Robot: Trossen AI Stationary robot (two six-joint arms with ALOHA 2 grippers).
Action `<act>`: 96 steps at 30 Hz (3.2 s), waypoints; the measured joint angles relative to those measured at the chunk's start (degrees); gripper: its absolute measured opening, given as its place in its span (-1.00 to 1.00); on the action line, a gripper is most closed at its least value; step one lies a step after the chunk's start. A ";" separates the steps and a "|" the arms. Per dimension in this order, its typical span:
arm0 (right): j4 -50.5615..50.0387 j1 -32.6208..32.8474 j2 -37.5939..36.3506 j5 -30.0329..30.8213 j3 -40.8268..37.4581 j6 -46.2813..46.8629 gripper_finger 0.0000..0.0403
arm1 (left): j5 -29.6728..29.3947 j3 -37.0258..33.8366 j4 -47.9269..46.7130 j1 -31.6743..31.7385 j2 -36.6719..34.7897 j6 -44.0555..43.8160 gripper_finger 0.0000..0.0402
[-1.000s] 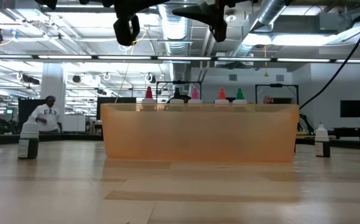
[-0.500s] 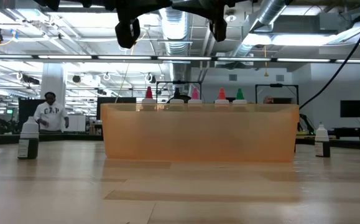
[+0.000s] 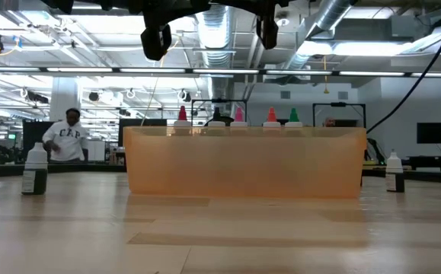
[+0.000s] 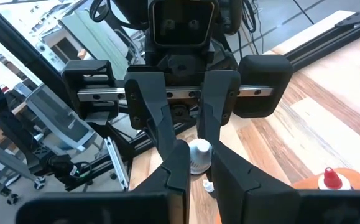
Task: Pick & Place food coloring
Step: Put the small black food coloring into the orange bin, then put the small brown food coloring into the orange bin
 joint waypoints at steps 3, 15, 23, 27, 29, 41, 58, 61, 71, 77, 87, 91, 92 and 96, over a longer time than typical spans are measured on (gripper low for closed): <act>-0.02 0.00 0.00 0.02 0.00 0.00 -0.81 | 0.03 0.00 0.00 0.00 0.00 -0.01 -0.64; -0.13 0.04 0.00 0.20 0.00 0.02 -0.85 | 1.34 0.00 -0.24 0.00 0.00 0.02 -0.62; 0.23 0.04 0.02 0.49 -0.04 0.02 -0.87 | 1.78 0.02 0.09 -0.02 0.00 -0.28 -0.31; 0.15 0.04 0.02 1.07 -0.04 0.02 -0.87 | 1.78 0.07 0.09 -0.02 -0.02 -0.39 -0.16; 0.09 0.04 0.02 1.68 -0.04 0.00 -0.87 | 1.86 0.07 0.09 -0.02 -0.02 -0.42 -0.10; -3.58 0.06 0.05 3.49 -0.06 -0.47 -0.93 | 9.60 0.07 -0.25 2.51 -0.04 -1.53 -0.03; -3.21 1.21 0.13 4.14 -0.11 -1.53 -1.00 | 11.89 0.11 -1.69 2.86 -0.09 -2.34 -0.03; -3.23 1.28 0.13 4.22 -0.11 -1.55 -1.00 | 11.90 0.11 -3.17 2.86 -0.09 -2.34 -0.03; -4.08 3.13 0.07 4.26 -0.09 -1.51 -1.00 | 13.79 0.09 -13.93 1.08 -0.07 -2.77 -0.03; -6.63 6.02 0.04 7.10 -0.04 -1.46 -1.00 | 12.34 0.07 -21.86 -1.25 -0.07 -3.94 -0.03; -9.86 11.18 0.02 13.29 -0.04 1.27 -1.00 | 4.73 0.04 -32.04 -6.77 -0.07 -7.23 -0.03; -12.60 13.12 0.02 16.12 -0.04 3.97 -1.00 | 1.40 0.04 -37.06 -9.74 -0.07 -9.61 -0.03; -13.19 13.64 0.02 16.95 -0.04 4.70 -1.00 | 0.34 0.04 -38.36 -10.55 -0.07 -10.30 -0.03; -16.99 15.46 0.02 19.07 -0.04 8.68 -1.00 | -3.58 0.04 -42.68 -13.71 -0.07 -13.21 -0.03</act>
